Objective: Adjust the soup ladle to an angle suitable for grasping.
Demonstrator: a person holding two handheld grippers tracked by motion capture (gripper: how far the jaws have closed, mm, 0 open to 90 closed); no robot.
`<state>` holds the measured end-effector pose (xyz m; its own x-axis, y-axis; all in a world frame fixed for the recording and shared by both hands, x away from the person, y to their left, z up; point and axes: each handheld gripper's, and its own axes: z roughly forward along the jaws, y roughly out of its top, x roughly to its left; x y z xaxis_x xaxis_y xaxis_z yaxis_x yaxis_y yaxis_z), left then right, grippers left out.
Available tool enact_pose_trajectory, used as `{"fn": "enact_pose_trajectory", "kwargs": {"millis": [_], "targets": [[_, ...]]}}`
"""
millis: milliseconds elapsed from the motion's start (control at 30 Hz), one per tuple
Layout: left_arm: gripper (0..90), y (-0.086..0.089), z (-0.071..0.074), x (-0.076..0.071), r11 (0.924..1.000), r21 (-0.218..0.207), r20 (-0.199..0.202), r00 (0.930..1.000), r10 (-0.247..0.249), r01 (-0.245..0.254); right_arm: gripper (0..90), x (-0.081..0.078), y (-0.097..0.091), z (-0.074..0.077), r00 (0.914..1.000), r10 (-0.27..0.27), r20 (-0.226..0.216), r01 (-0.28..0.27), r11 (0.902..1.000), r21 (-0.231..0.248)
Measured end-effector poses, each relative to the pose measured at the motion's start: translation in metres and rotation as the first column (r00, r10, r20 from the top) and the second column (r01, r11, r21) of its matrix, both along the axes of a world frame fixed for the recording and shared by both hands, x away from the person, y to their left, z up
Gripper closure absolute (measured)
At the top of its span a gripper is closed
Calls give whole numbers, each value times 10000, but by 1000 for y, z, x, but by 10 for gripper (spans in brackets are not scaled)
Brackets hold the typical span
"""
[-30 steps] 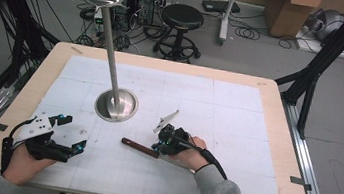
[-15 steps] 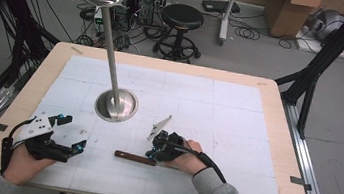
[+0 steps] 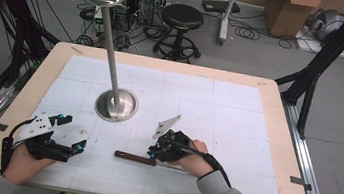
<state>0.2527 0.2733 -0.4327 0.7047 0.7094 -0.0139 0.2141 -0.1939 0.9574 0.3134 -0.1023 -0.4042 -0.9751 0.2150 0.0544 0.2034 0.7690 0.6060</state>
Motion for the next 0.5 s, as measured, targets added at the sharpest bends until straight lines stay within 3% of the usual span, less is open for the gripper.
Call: {"fn": "enact_pose_trajectory", "kwargs": {"millis": [133, 300, 367, 500], "targets": [[17, 0, 1, 0, 10000, -32, 30, 10000, -17, 17, 630, -2, -9, 6, 9999, -27, -133, 28, 10000, 15], [17, 0, 1, 1, 10000, -75, 42, 10000, -16, 16, 478, -6, -17, 10, 9988, 399, -274, -394, 9991, 167], [17, 0, 1, 1, 10000, -41, 32, 10000, -18, 18, 383, -8, -20, 12, 9991, 281, -328, -274, 9994, 210], [17, 0, 0, 2, 10000, -50, -1, 10000, -31, 31, 280, -8, -28, 15, 9994, 44, -344, -36, 9997, 241]]}}
